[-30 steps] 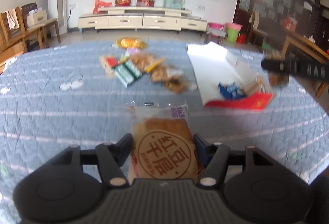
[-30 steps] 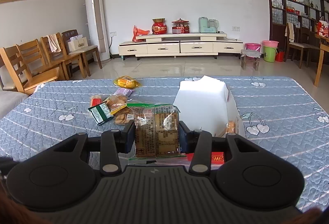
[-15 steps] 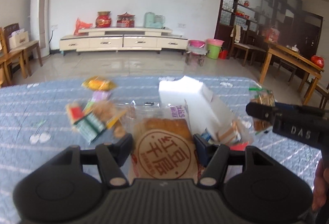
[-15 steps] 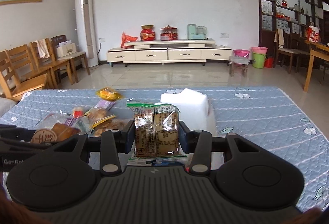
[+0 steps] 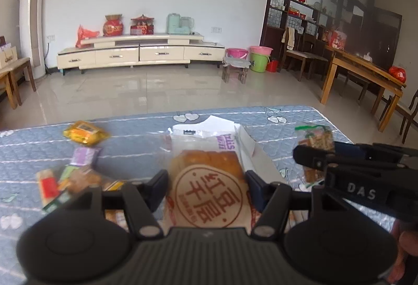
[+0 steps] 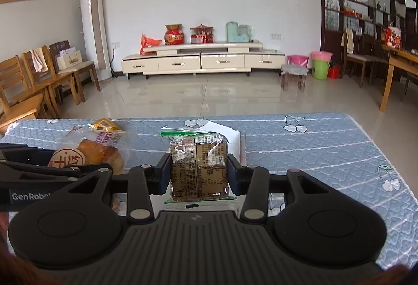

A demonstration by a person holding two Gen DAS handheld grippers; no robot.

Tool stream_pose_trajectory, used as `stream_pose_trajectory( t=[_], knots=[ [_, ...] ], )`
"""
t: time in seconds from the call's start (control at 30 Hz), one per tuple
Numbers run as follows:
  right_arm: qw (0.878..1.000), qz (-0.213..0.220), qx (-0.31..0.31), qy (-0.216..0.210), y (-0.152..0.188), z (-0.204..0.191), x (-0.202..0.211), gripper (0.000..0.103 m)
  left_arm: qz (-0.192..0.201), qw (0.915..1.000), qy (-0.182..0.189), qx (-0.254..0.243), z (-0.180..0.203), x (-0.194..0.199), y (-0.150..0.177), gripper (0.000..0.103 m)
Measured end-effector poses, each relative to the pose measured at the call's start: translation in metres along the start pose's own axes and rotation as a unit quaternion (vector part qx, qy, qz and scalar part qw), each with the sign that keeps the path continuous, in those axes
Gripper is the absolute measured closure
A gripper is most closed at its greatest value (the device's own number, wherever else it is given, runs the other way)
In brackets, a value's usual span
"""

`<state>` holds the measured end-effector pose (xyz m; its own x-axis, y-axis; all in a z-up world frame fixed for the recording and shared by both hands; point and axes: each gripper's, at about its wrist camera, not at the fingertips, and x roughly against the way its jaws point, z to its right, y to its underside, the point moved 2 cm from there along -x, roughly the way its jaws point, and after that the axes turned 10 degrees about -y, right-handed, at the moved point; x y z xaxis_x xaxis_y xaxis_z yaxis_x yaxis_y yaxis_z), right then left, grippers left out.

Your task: Organize snacks

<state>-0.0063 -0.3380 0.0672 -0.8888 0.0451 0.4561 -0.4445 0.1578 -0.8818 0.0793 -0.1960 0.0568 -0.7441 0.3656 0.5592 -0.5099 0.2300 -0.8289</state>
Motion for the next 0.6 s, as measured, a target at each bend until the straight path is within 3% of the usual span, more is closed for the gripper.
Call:
stream_pose_trajectory(
  t=[0.3, 0.6],
  knots=[
    [0.999, -0.038, -0.019, -0.009, -0.033, 0.042, -0.086, 0.049, -0.036, 0.9992, 0.013, -0.006, 0.021, -0.068, -0.011, 0.040],
    [0.997, -0.074, -0.018, 0.000, -0.037, 0.065, -0.155, 0.049, -0.060, 0.9979, 0.011, -0.021, 0.037, -0.112, -0.007, 0.040]
  ],
)
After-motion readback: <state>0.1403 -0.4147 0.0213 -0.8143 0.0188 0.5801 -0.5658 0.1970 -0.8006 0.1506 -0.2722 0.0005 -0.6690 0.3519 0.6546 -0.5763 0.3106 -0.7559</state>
